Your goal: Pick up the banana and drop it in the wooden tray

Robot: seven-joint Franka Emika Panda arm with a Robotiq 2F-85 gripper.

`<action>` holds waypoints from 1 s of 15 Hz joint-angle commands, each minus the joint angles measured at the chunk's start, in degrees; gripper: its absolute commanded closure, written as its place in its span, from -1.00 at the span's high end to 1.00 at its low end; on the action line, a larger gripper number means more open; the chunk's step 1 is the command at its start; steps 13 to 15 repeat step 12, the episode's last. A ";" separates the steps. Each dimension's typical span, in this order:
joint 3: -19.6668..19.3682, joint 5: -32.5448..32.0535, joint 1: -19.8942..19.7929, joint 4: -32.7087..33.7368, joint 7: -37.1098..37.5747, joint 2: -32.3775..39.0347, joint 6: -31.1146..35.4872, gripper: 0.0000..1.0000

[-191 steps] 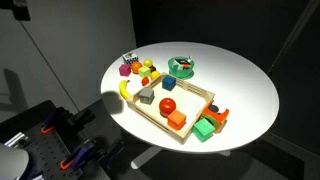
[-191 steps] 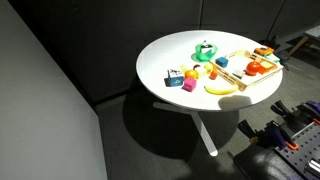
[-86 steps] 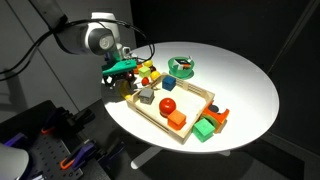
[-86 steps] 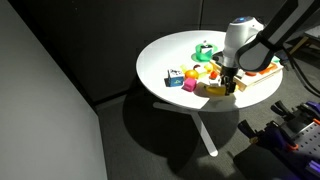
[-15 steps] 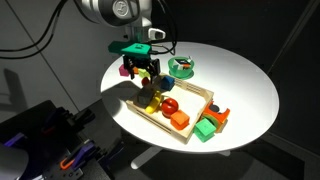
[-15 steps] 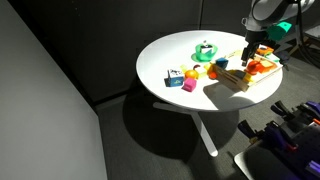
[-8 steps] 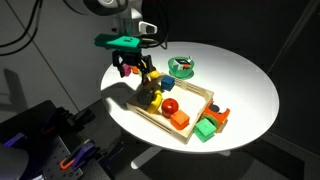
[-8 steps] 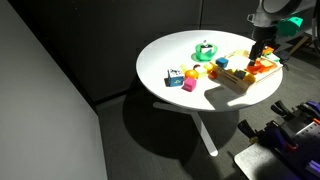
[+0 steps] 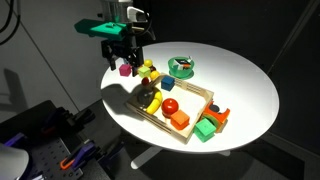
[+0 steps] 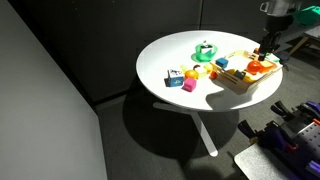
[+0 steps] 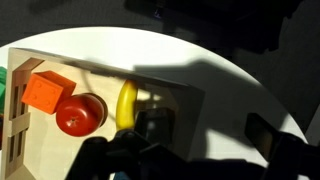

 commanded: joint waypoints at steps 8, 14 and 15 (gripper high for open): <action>-1.51 0.38 1.37 -2.50 3.74 -4.44 0.80 1.00; -1.58 0.40 1.43 -2.50 3.73 -4.08 0.80 1.00; -1.58 0.40 1.43 -2.50 3.73 -4.08 0.80 1.00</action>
